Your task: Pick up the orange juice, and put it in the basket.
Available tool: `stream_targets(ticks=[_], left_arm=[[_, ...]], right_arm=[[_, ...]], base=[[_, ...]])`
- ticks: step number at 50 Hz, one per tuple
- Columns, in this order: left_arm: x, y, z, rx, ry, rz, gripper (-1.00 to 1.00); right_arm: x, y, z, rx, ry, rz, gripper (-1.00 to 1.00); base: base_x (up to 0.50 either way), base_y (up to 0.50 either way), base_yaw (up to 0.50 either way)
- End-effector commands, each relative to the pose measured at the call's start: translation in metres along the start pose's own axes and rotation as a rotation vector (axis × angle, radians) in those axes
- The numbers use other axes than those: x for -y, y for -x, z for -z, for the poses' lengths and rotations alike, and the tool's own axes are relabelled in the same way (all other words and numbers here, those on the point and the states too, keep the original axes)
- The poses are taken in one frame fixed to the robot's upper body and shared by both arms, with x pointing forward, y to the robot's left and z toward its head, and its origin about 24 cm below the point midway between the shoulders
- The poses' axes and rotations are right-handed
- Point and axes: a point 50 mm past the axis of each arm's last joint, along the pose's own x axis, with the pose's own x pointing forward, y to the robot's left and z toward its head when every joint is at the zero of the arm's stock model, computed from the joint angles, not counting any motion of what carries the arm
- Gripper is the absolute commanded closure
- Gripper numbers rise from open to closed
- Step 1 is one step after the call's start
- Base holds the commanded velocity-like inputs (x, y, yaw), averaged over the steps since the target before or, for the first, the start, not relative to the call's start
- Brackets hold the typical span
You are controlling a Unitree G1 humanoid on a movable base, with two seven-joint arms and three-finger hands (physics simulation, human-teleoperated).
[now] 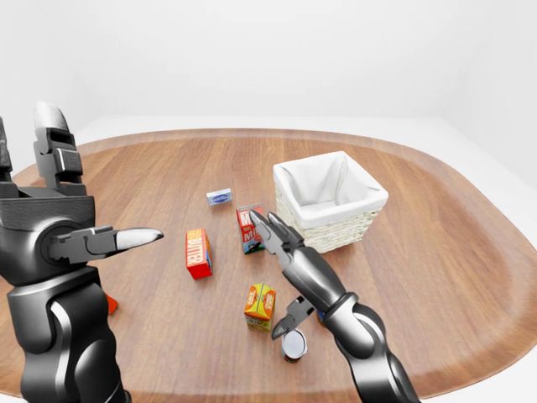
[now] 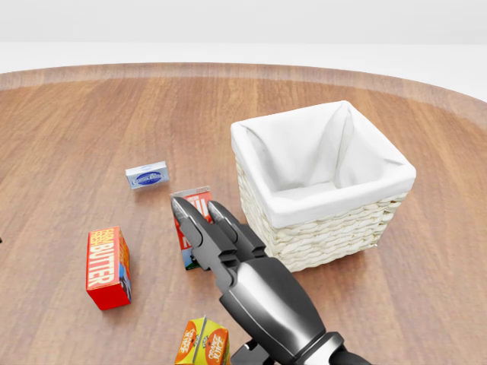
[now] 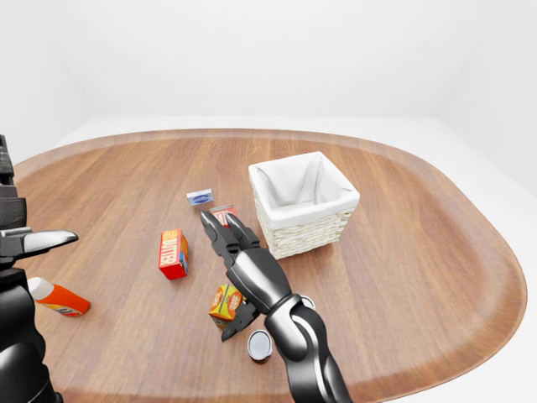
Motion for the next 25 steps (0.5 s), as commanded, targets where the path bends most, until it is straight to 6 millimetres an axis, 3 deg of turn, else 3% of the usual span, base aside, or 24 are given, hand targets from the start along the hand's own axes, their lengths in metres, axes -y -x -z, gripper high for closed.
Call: stream_targets(ticks=[1, 25], left_arm=[[0.000, 0.000, -0.003, 0.011, 0.003, -0.003, -1.00], [0.001, 0.001, -0.015, 0.057, 0.027, -0.014, -1.00]], right_arm=[[-0.008, -0.005, 0.011, -0.033, 0.017, 0.005, -1.00], [-0.030, -0.017, 0.034, -0.097, 0.024, -0.026, -1.00]], base=[[0.00, 0.00, 0.00], [0.00, 0.00, 0.00]])
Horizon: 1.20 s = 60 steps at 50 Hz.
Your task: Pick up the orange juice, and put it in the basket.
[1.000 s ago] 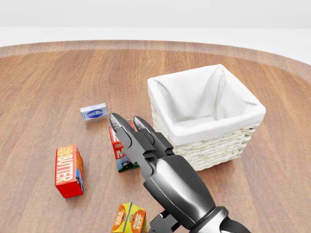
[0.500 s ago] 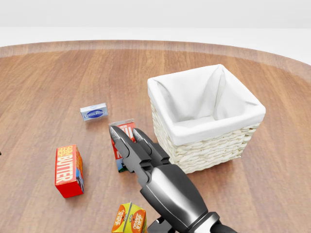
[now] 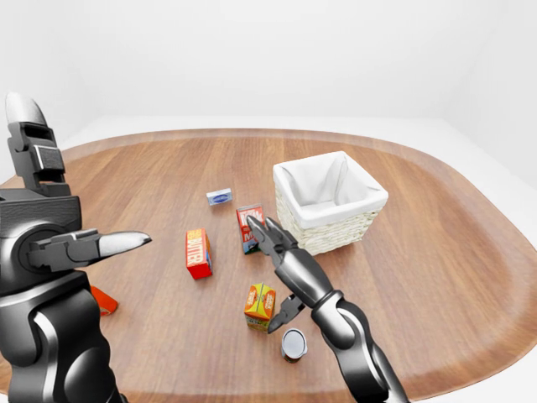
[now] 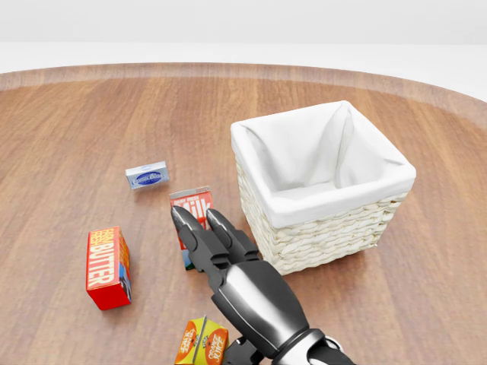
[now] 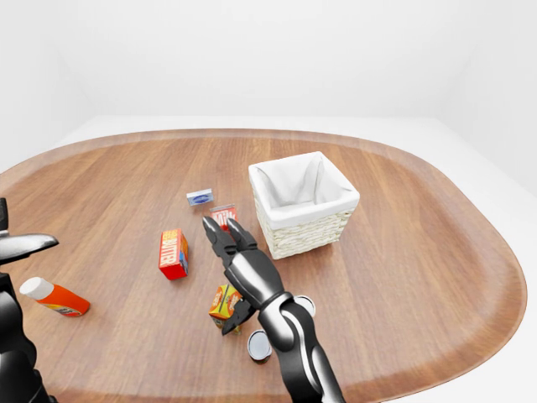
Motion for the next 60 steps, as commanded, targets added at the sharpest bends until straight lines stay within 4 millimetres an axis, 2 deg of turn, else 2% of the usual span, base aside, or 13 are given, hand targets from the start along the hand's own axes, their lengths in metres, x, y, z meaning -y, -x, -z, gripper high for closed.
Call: stream_targets(ticks=[1, 24, 36, 49, 60], left_arm=[[0.000, 0.000, -0.002, 0.007, 0.006, -0.003, -1.00], [0.000, 0.000, 0.002, -0.008, 0.003, -0.002, -1.00], [0.000, -0.001, 0.004, -0.015, 0.001, -0.002, -1.00], [-0.001, -0.001, 0.003, -0.012, 0.003, -0.004, -1.00], [-0.001, -0.001, 0.001, -0.005, 0.008, -0.008, -1.00]], right_arm=[[-0.013, -0.006, 0.014, -0.056, -0.010, -0.016, -1.00], [-0.036, -0.013, 0.054, -0.212, -0.064, -0.053, -1.00], [-0.043, -0.013, 0.055, -0.224, -0.082, -0.065, -1.00], [-0.048, -0.019, 0.046, -0.192, -0.115, -0.078, -1.00], [-0.053, -0.022, 0.046, -0.193, -0.129, -0.091, -1.00]], base=[[0.00, 0.00, 0.00], [0.00, 0.00, 0.00], [0.00, 0.00, 0.00], [0.00, 0.00, 0.00], [0.00, 0.00, 0.00]])
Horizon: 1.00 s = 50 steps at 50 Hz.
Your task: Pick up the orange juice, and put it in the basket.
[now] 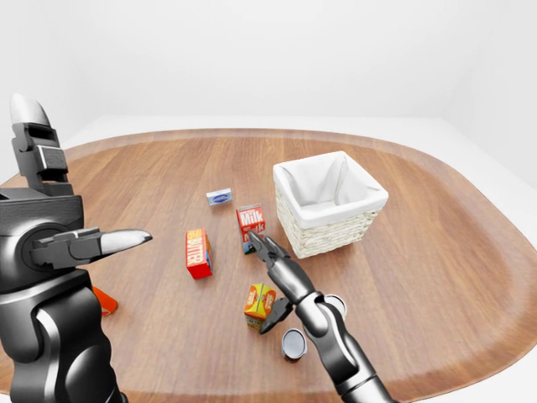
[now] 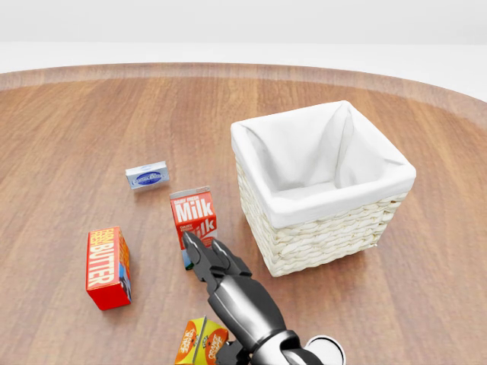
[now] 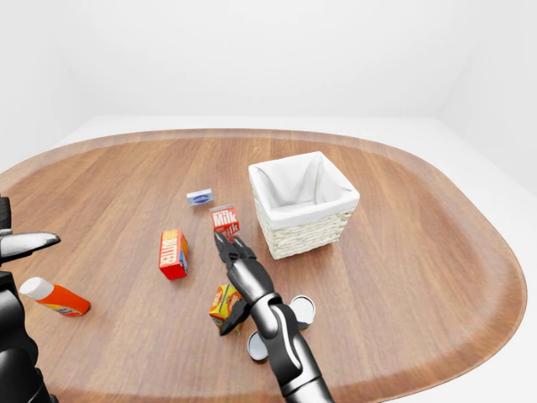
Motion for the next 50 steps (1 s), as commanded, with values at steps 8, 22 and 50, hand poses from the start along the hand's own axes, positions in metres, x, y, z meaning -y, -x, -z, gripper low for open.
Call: stream_targets(ticks=[8, 22, 50], left_arm=[[-0.001, -0.001, 0.006, -0.024, -0.005, -0.001, -1.00], [-0.001, -0.002, 0.014, -0.049, -0.015, 0.005, -1.00], [-0.001, 0.000, 0.005, -0.020, -0.006, 0.001, -1.00]], right_arm=[[-0.011, -0.003, 0.006, -0.030, -0.030, -0.018, -1.00], [-0.020, -0.002, 0.016, -0.075, -0.053, -0.029, -1.00], [-0.031, -0.002, 0.024, -0.119, -0.076, -0.045, -1.00]], base=[[0.00, 0.00, 0.00], [0.00, 0.00, 0.00], [0.00, 0.00, 0.00]])
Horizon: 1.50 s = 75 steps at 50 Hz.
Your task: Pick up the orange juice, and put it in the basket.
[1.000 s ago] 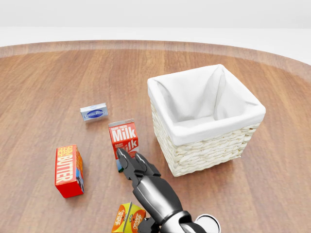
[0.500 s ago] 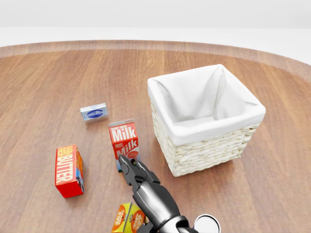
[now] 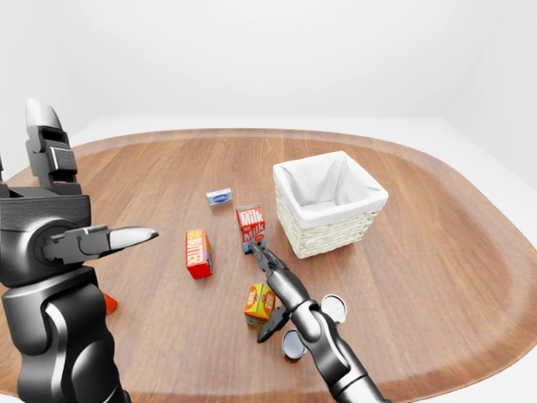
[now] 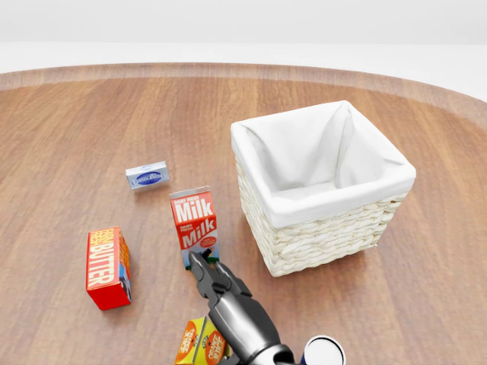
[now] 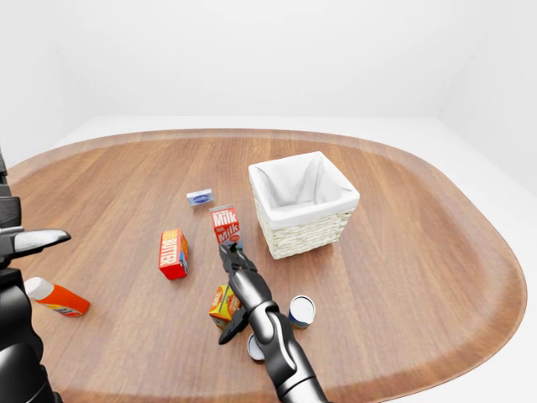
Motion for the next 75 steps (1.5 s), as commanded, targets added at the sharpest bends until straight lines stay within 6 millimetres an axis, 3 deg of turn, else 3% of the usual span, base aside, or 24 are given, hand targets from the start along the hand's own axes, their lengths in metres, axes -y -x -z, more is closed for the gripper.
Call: stream_targets(ticks=[1, 25, 26, 27, 28, 48, 53, 75], left_arm=[[0.000, 0.001, -0.003, 0.009, 0.003, -0.001, -1.00], [0.000, 0.001, -0.004, 0.016, 0.006, -0.002, -1.00], [0.000, 0.001, -0.005, 0.017, 0.007, -0.002, -1.00], [0.000, 0.001, -0.005, 0.018, 0.007, -0.003, -1.00], [0.000, 0.000, -0.004, 0.014, 0.005, -0.002, -1.00], [0.000, -0.002, 0.006, -0.021, -0.004, 0.000, -1.00], [0.000, -0.001, 0.001, -0.003, 0.001, -0.002, -1.00], [0.000, -0.001, 0.001, -0.002, 0.001, -0.002, -1.00]], right_arm=[[-0.004, -0.001, 0.004, -0.019, -0.011, -0.006, -1.00], [-0.012, 0.001, 0.020, -0.088, -0.036, 0.000, -1.00], [-0.012, 0.002, 0.020, -0.088, -0.038, 0.002, -0.70], [-0.012, 0.001, 0.020, -0.089, -0.039, 0.002, 0.31], [-0.011, 0.001, 0.020, -0.089, -0.040, 0.005, 1.00], [-0.004, -0.002, 0.015, -0.068, -0.050, 0.025, 1.00], [-0.001, -0.002, 0.011, -0.049, -0.052, 0.033, 1.00], [0.042, -0.002, -0.035, 0.159, -0.046, 0.124, 1.00]], base=[[0.00, 0.00, 0.00], [0.00, 0.00, 0.00], [0.00, 0.00, 0.00], [0.00, 0.00, 0.00], [0.00, 0.00, 0.00], [0.00, 0.00, 0.00], [0.00, 0.00, 0.00], [0.00, 0.00, 0.00]])
